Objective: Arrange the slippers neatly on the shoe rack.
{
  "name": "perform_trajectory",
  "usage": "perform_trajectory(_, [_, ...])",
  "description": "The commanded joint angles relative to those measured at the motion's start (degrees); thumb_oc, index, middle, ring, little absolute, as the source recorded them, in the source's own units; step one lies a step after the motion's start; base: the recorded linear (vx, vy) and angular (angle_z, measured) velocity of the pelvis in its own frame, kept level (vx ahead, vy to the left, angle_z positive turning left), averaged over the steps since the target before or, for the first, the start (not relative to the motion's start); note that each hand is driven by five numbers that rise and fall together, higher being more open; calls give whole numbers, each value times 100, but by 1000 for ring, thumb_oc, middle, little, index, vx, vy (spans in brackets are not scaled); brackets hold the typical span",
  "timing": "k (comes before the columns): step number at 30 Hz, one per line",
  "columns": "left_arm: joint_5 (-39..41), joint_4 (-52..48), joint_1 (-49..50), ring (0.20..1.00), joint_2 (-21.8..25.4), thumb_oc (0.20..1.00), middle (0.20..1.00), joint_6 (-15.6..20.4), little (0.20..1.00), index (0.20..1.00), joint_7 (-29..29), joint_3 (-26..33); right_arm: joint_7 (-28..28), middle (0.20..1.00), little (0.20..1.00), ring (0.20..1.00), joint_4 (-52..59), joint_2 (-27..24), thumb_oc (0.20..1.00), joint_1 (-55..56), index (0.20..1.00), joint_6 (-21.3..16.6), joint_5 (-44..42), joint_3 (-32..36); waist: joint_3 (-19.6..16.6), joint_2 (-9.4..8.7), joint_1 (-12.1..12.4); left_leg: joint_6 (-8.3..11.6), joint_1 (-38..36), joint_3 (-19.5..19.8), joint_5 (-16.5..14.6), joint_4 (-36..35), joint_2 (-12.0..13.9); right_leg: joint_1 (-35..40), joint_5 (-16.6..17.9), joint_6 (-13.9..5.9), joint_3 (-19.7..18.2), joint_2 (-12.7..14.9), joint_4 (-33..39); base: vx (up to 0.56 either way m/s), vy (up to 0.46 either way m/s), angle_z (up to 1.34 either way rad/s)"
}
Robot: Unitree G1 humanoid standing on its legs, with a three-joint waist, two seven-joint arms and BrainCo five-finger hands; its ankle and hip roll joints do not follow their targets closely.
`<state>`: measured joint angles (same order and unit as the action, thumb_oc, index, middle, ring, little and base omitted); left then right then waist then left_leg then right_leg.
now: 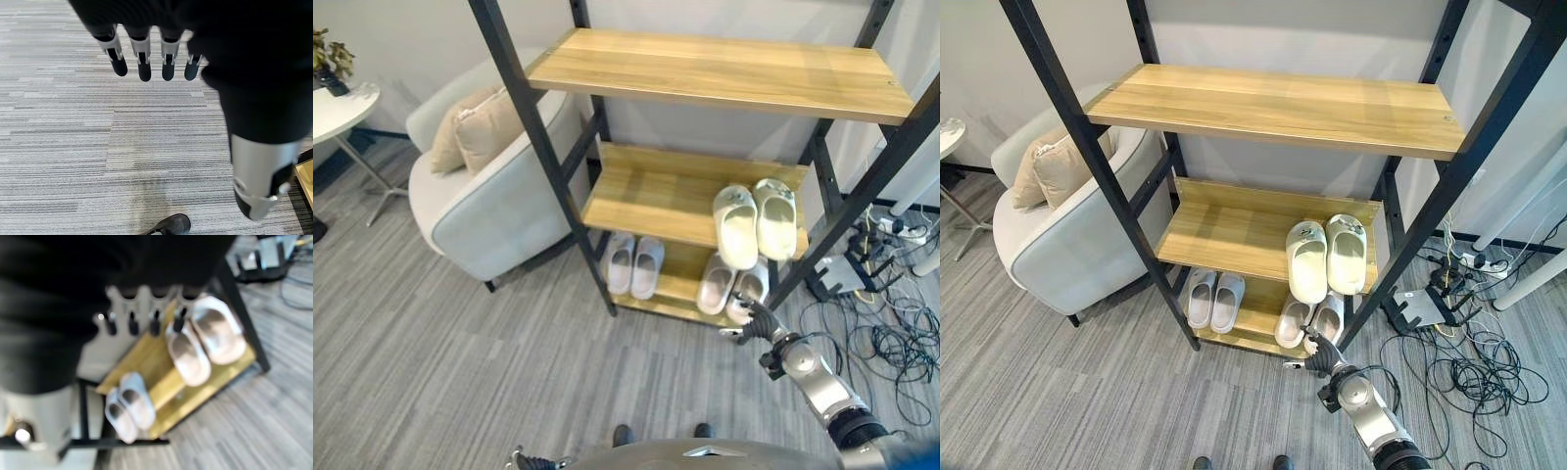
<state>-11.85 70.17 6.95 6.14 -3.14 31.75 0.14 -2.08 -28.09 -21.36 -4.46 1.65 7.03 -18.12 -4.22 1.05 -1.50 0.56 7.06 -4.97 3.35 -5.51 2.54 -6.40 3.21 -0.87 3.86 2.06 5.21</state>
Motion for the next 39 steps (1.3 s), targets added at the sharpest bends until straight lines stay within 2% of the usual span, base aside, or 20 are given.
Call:
perform_trajectory(1, [68,612,-433,1000,172,1000,1000,16,1000,1000,-20,-116,130,1000,1000,1000,157,48,1000,-473,1000,-163,98,201,-24,-136,175,-99,-6,261,-142,51,-144,-73,-195,-181,-295,136,-183,0,0,0])
perform_trajectory(14, [49,648,-515,1000,206,1000,1000,-44,1000,1000,-16,-84,286,1000,1000,1000,-94,132,1000,-1041,1000,-227,77,329,97,-142,252,-91,141,316,-91,51,-149,-147,-156,-179,-257,134,-137,3,-3,3])
perform_trajectory(21, [100,625,-584,1000,168,1000,1000,-73,1000,1000,39,-98,285,1000,1000,1000,-263,164,1000,-1294,1000,-229,-222,581,204,-118,259,-90,224,348,-57,51,-156,-215,-137,-180,-245,133,-135,0,0,0])
perform_trajectory(39, [64,718,-884,1000,330,1000,1000,35,1000,1000,579,-175,708,1000,1000,1000,-598,164,1000,-1873,1000,-374,-290,714,521,-106,304,-88,389,372,20,51,-120,-395,-151,-160,-212,113,-246,-2,-4,2])
